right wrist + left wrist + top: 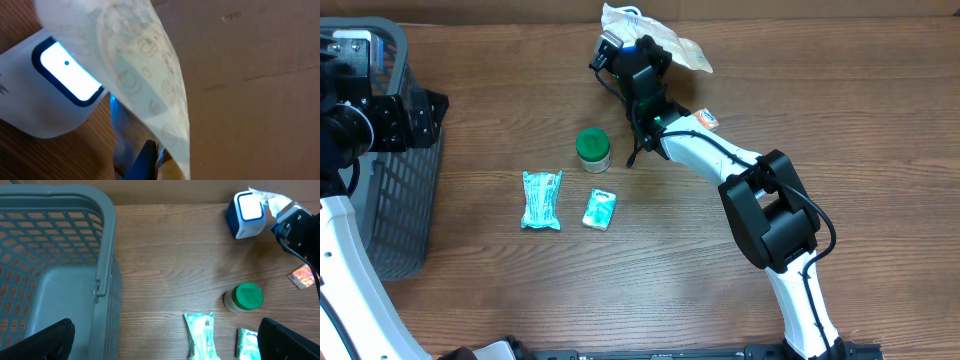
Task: Scan the item barcode
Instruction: 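Raise the Pantree bag toward the white scanner with the right gripper, then carry the Pantree bag to the right side and release it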
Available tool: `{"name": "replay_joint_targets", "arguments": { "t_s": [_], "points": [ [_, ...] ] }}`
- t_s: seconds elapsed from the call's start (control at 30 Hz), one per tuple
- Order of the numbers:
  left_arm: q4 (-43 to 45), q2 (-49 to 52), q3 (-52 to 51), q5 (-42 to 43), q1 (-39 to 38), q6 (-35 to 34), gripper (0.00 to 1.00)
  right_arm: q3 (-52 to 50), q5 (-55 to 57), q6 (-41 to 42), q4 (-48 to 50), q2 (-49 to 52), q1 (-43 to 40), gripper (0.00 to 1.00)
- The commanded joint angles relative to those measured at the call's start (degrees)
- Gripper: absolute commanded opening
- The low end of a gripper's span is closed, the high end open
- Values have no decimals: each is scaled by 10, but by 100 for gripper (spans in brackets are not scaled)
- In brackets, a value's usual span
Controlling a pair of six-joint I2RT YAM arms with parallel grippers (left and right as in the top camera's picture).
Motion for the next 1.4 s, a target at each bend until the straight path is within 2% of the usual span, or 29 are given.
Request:
{"name": "replay_joint_targets", "arguments": {
  "t_s": [0.0, 0.27, 0.4, 0.5, 0.57, 0.67, 0.8, 0.97, 1.07, 1.17, 1.37],
  "points": [
    [0, 2, -2, 10, 0, 11, 99, 8, 21, 0, 6, -11, -3, 4],
    [0, 2, -2, 10, 0, 11, 99, 8, 30, 92, -37, -104, -3, 4],
    [0, 2, -2, 10, 0, 11, 100, 8, 18, 179, -143, -202, -3, 4],
    [0, 2, -2, 10, 0, 11, 99, 8, -2, 306, -265, -287, -5, 4],
    [0, 2, -2, 10, 0, 11, 100, 8, -61, 423, -369, -349, -16, 4],
    [0, 2, -2, 10, 0, 11, 100, 8, -220, 570, -509, -438, -57, 4],
    [0, 2, -2, 10, 0, 11, 100, 8, -401, 678, -635, -510, -158, 4],
    [0, 2, -2, 10, 0, 11, 99, 5, -557, 697, -769, -525, -319, 4],
    [0, 2, -2, 10, 0, 11, 100, -23, -602, 697, -803, -513, -395, 4],
    [0, 2, -2, 10, 0, 11, 100, -76, -638, 697, -792, -500, -455, 4],
    [0, 2, -2, 10, 0, 11, 100, -217, -676, 697, -697, -466, -545, 4]
  ]
}}
